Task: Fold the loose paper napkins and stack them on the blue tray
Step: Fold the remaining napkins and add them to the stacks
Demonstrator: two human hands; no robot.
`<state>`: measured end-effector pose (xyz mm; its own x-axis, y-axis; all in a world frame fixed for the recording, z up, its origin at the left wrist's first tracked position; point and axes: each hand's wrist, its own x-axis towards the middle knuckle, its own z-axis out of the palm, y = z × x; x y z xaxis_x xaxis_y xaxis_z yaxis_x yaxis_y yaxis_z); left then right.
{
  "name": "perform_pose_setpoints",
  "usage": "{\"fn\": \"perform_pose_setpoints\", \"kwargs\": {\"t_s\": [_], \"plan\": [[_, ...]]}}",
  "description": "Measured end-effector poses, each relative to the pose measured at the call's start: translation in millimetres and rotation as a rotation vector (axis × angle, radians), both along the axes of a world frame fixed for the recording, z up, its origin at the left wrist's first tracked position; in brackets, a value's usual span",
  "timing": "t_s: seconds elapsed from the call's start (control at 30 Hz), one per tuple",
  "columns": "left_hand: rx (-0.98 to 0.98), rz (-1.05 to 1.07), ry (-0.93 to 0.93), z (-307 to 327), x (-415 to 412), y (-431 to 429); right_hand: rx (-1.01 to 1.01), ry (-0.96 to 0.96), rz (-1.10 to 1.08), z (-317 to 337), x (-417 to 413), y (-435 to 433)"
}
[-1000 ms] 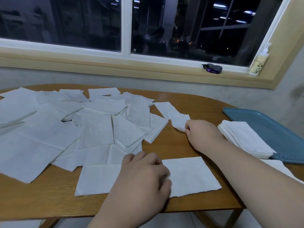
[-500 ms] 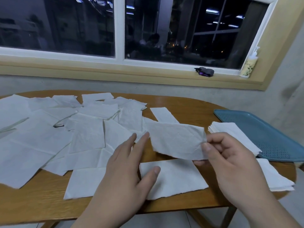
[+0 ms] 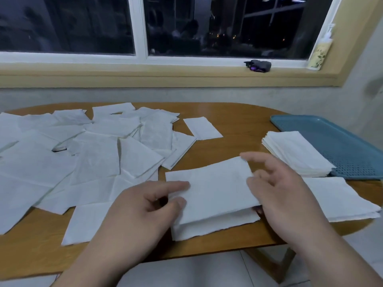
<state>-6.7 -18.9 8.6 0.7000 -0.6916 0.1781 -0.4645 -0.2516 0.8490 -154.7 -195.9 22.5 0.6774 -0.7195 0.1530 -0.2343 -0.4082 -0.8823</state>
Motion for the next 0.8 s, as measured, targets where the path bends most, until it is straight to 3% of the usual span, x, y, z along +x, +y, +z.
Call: {"fn": "perform_pose_setpoints", "kwargs": {"t_s": [0.07,0.27,0.6,0.8], "plan": [[0.055,0.012,0.000,-2,1,0,-0.113,0.098,0.013,-3,-2,0],[0.173,-0.011,-0.133,-9,6,-1,-0.196,0.260,-0.008,-10,-4,-3],[0.268,-0.092,-0.501,-7,3,-1,-0.450,0.378,0.009,-27,2,-5],[0.338,-0.063,-0.581,-20,8,-2,-0.506,0.428,0.009,-28,3,-4]]}}
